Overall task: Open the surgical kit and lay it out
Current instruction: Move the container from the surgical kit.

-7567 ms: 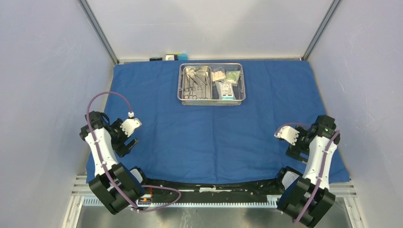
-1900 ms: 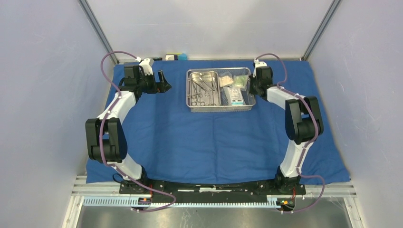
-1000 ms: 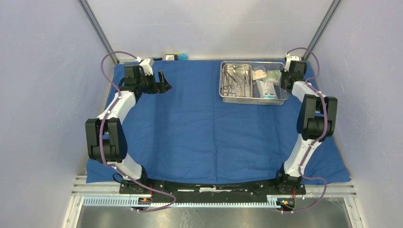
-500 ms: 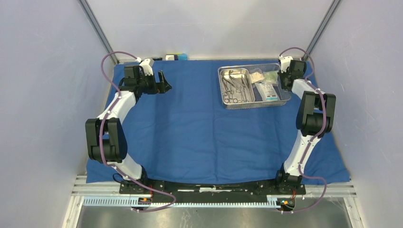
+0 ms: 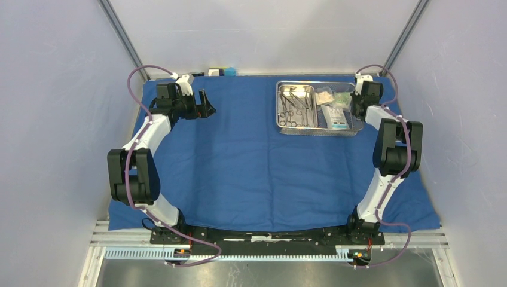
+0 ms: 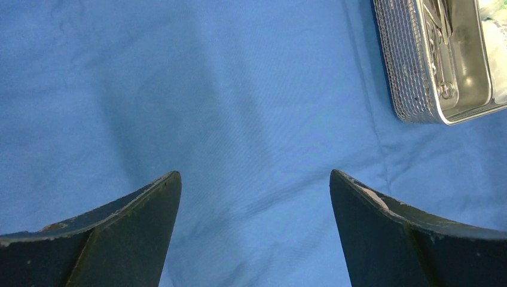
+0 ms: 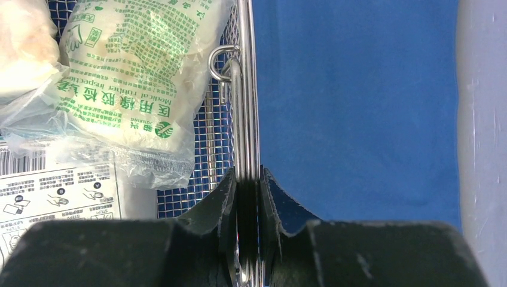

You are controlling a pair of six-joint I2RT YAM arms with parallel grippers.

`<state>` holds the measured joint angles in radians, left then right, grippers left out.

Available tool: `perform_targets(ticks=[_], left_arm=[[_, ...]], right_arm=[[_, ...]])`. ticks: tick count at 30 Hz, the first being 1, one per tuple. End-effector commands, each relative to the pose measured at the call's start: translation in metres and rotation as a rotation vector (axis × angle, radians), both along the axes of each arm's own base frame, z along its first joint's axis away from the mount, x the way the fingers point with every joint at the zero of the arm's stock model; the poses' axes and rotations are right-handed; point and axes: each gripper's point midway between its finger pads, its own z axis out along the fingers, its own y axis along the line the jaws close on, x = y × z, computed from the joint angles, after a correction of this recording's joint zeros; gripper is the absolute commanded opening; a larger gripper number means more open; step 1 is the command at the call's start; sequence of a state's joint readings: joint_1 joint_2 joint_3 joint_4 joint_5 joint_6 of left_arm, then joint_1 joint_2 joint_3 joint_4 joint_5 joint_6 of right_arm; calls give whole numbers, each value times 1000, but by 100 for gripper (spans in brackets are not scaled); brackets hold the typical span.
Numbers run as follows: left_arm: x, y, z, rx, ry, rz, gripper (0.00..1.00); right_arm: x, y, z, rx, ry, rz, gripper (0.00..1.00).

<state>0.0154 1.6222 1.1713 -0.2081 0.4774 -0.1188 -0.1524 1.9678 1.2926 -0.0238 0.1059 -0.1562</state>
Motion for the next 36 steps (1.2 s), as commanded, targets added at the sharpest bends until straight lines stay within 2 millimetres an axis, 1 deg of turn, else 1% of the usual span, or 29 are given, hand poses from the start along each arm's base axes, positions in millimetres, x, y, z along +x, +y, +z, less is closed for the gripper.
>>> perform_targets(ticks=[1, 5, 9, 12, 14, 16, 18, 23, 25, 26, 28, 29, 30, 32, 33, 34, 35, 36], left_arm=[[3, -3, 20, -8, -46, -9, 100], [4, -3, 20, -10, -48, -11, 100], [3, -3, 18, -5, -45, -12, 100], [3, -3, 17, -5, -42, -12, 100], [2, -3, 18, -5, -42, -13, 100], [2, -2, 19, 3, -47, -12, 100], [1, -2, 18, 5, -46, -12, 100], [2, -1, 19, 6, -47, -10, 100], [3, -1, 20, 8, -50, -8, 100], [3, 0, 21, 10, -51, -5, 100], [3, 1, 23, 16, -56, 1, 100], [3, 2, 25, 20, -60, 4, 100], [3, 3, 25, 24, -62, 8, 100], [3, 4, 29, 30, -72, 11, 100], [3, 4, 30, 33, -76, 12, 100], [3, 5, 32, 36, -81, 12, 100], [3, 5, 33, 38, -85, 12, 100], [3, 6, 34, 41, -88, 13, 100]], right_arm=[[-3, -11, 11, 33, -52, -136, 0], [9, -17, 18, -18, -47, -104, 0], [15, -20, 20, -38, -59, -81, 0], [29, -23, 30, -63, -77, -67, 0], [33, -24, 33, -64, -85, -63, 0], [35, -24, 35, -66, -90, -61, 0], [34, -23, 31, -61, -79, -62, 0], [26, -22, 22, -51, -68, -68, 2], [28, -23, 25, -61, -65, -66, 8], [29, -24, 27, -67, -64, -64, 15], [32, -24, 35, -76, -69, -51, 33], [32, -24, 39, -80, -74, -46, 40], [31, -23, 45, -80, -85, -44, 47], [27, -21, 59, -85, -110, -30, 55], [25, -20, 68, -89, -126, -25, 65], [23, -19, 77, -92, -142, -17, 72], [21, -17, 88, -94, -158, -2, 75], [19, -14, 98, -95, -174, 14, 77]])
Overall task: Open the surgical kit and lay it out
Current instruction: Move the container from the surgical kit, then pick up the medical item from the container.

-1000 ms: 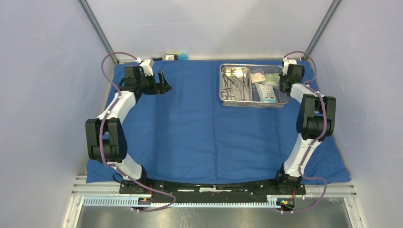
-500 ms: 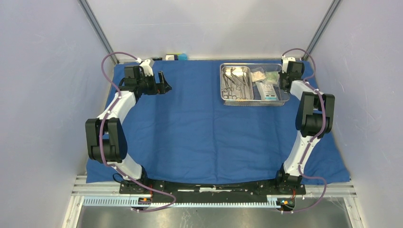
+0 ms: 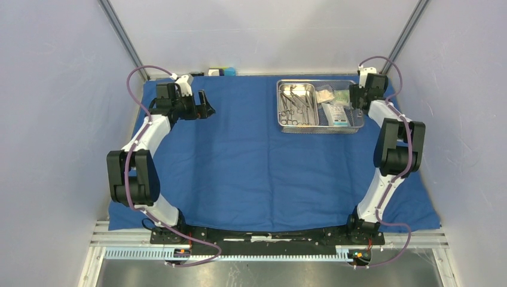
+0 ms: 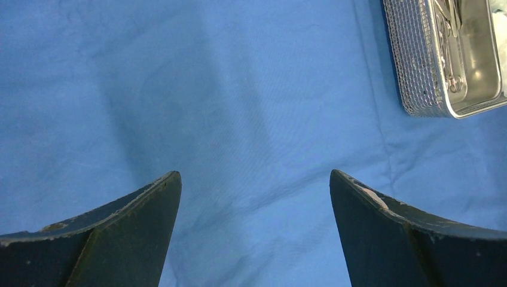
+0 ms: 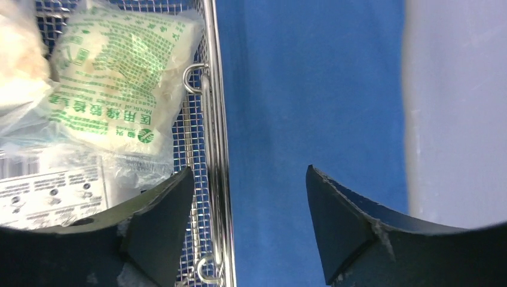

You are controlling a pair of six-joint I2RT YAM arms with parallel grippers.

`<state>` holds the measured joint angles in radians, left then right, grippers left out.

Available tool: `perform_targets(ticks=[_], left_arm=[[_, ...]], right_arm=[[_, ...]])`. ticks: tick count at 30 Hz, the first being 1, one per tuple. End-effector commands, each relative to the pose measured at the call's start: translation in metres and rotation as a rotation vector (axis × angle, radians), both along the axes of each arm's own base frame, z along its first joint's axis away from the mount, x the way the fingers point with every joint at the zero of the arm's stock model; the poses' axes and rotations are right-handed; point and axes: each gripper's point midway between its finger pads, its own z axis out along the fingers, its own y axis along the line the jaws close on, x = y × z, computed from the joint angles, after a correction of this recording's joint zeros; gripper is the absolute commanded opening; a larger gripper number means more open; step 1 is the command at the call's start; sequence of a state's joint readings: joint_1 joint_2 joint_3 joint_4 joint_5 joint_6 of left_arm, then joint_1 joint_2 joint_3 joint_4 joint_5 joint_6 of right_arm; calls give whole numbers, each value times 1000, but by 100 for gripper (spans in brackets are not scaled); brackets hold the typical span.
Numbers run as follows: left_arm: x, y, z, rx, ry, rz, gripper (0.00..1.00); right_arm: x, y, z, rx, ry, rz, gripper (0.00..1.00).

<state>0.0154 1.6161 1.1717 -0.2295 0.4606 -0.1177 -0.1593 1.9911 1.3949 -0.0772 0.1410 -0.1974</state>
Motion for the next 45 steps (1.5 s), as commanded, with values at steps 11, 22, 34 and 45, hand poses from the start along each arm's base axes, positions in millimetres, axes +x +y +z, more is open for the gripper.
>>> perform_targets(ticks=[11, 22, 34, 45], left_arm=[[0, 9, 43, 89, -123, -16, 100], [-28, 12, 49, 144, -163, -46, 100], [-36, 11, 49, 140, -160, -47, 100], [-37, 11, 49, 136, -158, -46, 100]], right_arm=[[-19, 75, 107, 33, -144, 298, 80], [-22, 124, 31, 150, 41, 372, 77], [-44, 118, -32, 149, 213, 350, 75], [-52, 114, -35, 130, 221, 339, 46]])
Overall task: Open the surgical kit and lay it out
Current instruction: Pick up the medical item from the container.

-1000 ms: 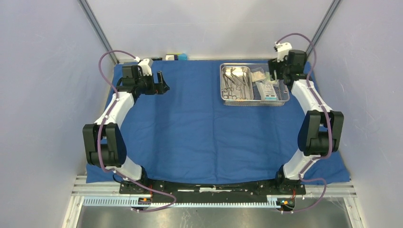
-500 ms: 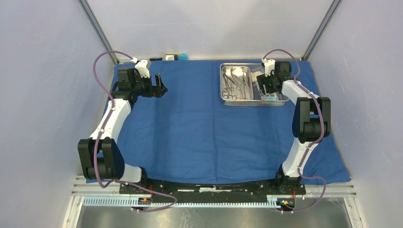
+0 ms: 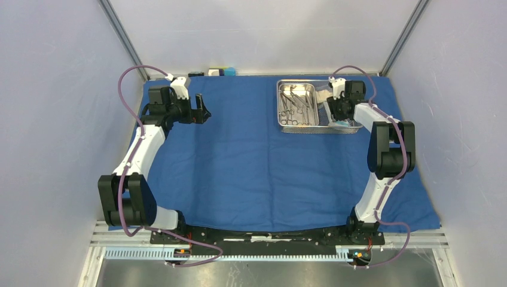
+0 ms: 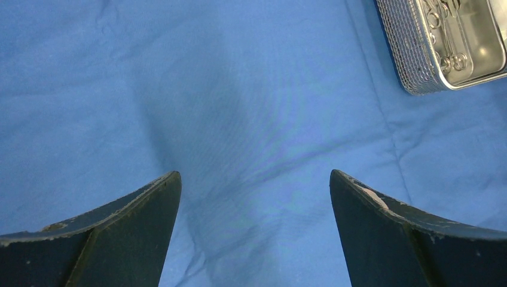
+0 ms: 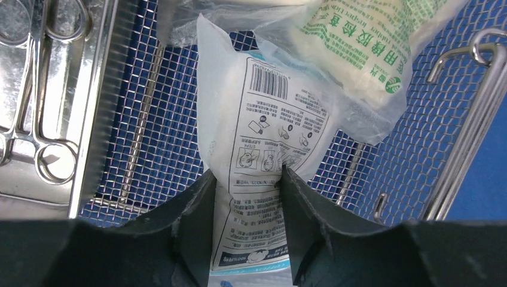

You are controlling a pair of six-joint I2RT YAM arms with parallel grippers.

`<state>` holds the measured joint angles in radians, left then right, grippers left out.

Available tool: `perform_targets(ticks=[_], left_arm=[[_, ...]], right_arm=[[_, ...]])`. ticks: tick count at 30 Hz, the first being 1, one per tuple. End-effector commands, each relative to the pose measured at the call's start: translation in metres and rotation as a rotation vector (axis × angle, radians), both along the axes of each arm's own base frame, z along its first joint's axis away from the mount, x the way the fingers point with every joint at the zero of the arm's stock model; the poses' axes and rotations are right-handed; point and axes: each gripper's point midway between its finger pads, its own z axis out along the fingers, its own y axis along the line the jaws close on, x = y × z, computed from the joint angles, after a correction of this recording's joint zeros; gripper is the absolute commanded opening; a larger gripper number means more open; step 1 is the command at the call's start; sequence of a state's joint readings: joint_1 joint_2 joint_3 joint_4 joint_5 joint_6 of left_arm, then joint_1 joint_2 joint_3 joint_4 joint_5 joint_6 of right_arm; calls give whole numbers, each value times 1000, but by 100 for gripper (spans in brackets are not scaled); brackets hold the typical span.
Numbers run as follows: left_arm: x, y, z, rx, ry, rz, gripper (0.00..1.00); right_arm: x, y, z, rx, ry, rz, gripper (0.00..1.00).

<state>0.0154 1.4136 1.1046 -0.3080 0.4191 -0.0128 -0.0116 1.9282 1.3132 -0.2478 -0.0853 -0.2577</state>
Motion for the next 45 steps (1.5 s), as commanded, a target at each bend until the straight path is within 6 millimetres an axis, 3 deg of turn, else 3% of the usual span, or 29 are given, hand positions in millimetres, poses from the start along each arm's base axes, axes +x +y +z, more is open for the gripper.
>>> perform_targets(ticks=[1, 6, 12, 19, 20, 23, 26, 29, 34, 40, 45], left_arm=[[-2, 1, 13, 34, -59, -24, 100], [-1, 0, 14, 35, -58, -27, 100], [2, -1, 20, 31, -61, -32, 100], [9, -17, 34, -43, -55, -108, 100], [7, -33, 34, -57, -46, -155, 100], [2, -56, 38, -143, -39, -281, 100], [-2, -81, 50, -259, -30, -360, 100], [-7, -108, 63, -334, -40, -456, 100], [-32, -156, 79, -452, -73, -628, 100], [-65, -197, 93, -573, -158, -775, 100], [-64, -203, 109, -673, -223, -751, 100]], right_arm=[[-11, -3, -1, -14, 29, -13, 43], [-1, -1, 34, -14, -52, -2, 30], [7, 2, 68, 3, -115, 15, 5], [2, 25, 142, 108, -282, 84, 2], [1, 31, 152, 134, -306, 105, 2], [-8, 59, 188, 253, -396, 215, 2], [-25, 102, 218, 465, -466, 370, 2], [-50, 154, 236, 705, -479, 515, 1], [-95, 221, 256, 999, -470, 701, 0], [-150, 268, 280, 1235, -436, 875, 0], [-167, 285, 274, 1235, -412, 913, 2]])
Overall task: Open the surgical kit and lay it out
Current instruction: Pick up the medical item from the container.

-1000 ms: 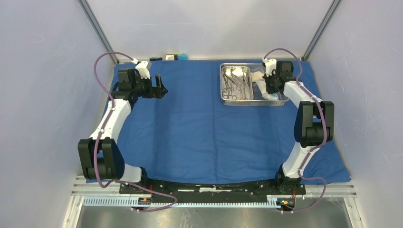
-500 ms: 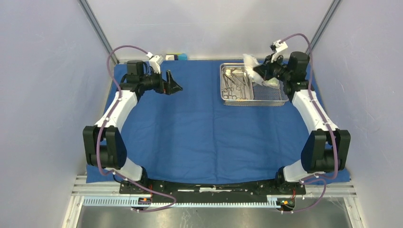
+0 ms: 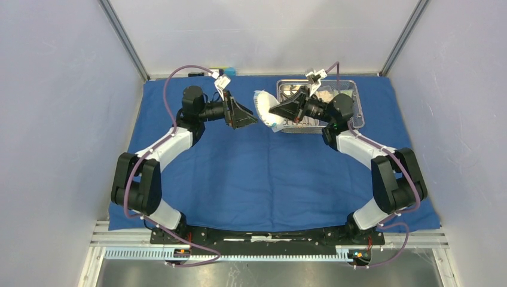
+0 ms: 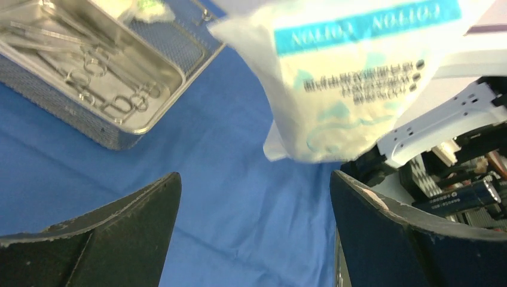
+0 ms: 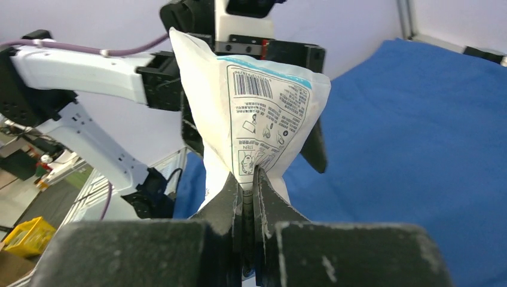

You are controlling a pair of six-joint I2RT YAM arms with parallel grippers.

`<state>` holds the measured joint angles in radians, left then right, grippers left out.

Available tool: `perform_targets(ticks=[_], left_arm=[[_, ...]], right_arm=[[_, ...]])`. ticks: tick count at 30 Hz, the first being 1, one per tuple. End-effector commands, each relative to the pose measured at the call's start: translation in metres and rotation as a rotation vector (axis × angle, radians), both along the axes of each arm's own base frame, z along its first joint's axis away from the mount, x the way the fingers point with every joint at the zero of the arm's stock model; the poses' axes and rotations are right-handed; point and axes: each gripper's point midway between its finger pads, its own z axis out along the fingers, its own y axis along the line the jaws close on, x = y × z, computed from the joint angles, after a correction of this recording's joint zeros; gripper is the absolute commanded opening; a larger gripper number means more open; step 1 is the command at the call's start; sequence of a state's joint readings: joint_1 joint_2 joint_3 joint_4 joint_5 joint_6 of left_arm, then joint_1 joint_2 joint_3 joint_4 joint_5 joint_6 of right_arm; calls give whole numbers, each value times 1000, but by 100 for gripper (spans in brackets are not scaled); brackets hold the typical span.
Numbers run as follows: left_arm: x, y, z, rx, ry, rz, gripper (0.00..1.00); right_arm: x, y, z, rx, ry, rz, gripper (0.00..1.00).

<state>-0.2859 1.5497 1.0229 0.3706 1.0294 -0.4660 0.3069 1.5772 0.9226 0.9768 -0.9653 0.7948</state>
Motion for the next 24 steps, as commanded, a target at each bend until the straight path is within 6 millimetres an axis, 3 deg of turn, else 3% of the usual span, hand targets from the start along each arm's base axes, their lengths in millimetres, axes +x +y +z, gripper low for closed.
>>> perform_targets(ticks=[1, 4, 13, 18, 21, 24], left_arm=[[-3, -4, 53, -168, -118, -5, 100], [-11, -10, 62, -211, -136, -46, 100], [-30, -22, 71, -292, -128, -142, 83], [-33, -26, 77, -314, -118, -177, 59], [-33, -26, 77, -312, -124, -178, 49], [-33, -26, 79, -310, -130, -183, 27]], right_arm=[[-28, 8, 31, 69, -110, 72, 2], [-29, 11, 29, 70, -97, 82, 3], [-30, 14, 19, 65, -66, 100, 5], [-31, 16, 16, 57, -63, 114, 6], [-30, 17, 13, 46, -54, 115, 9], [-28, 18, 5, 27, -40, 115, 16]])
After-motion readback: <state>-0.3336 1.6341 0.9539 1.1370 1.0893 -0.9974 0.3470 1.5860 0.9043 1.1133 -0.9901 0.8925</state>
